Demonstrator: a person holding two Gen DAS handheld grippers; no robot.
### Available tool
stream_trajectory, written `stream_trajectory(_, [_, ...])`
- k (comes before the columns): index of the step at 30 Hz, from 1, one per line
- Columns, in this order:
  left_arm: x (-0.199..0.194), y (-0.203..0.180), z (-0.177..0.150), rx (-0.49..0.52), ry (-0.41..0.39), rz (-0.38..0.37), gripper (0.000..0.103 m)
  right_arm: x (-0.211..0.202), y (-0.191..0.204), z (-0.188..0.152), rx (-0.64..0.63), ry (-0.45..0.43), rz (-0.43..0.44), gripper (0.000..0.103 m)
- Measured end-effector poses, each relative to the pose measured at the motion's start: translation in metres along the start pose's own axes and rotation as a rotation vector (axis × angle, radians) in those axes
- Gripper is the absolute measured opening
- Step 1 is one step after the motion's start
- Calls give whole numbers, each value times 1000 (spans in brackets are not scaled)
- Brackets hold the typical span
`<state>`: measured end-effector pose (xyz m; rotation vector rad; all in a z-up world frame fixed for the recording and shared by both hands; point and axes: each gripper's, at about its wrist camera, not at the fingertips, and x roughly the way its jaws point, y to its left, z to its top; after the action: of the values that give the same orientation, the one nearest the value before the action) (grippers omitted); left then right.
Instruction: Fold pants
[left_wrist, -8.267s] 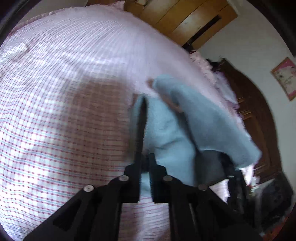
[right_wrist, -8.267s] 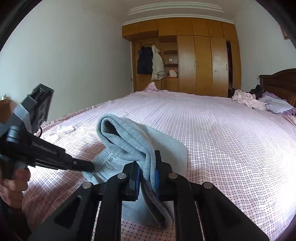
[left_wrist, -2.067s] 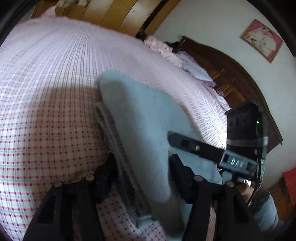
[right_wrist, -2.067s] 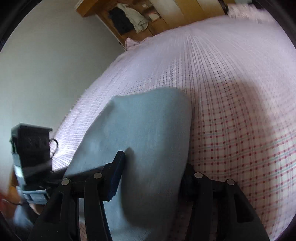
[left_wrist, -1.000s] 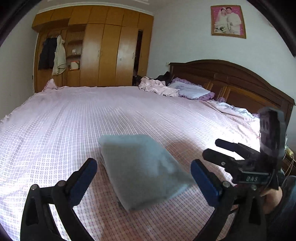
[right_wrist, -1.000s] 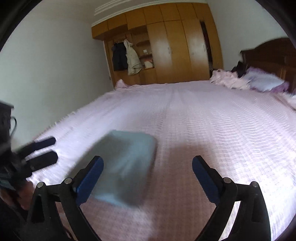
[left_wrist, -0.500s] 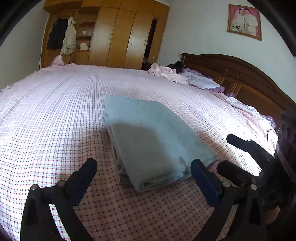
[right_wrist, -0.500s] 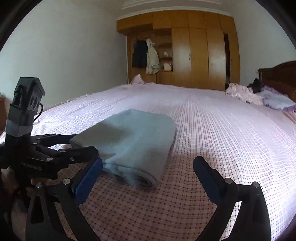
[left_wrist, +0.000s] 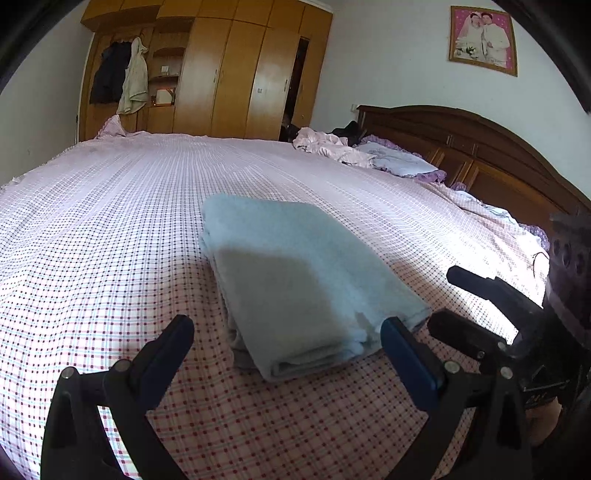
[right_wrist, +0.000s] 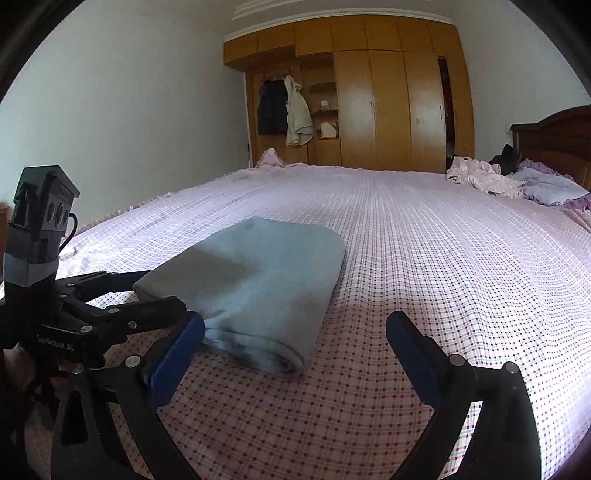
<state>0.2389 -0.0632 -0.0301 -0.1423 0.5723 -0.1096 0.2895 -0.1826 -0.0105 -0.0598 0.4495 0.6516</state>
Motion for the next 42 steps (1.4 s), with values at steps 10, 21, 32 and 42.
stream_trajectory(10, [1, 1, -1, 7, 1, 2, 103, 3, -4, 1, 4, 7, 2, 95])
stream_trajectory(21, [1, 2, -2, 11, 2, 1, 103, 5, -6, 0, 8, 13, 4, 95])
stream_trajectory(32, [1, 0, -2, 27, 4, 6, 103, 3, -6, 0, 3, 3, 0, 95])
stream_trajectory(42, [1, -4, -2, 40, 6, 10, 103, 2, 0, -2, -1, 3, -5, 96])
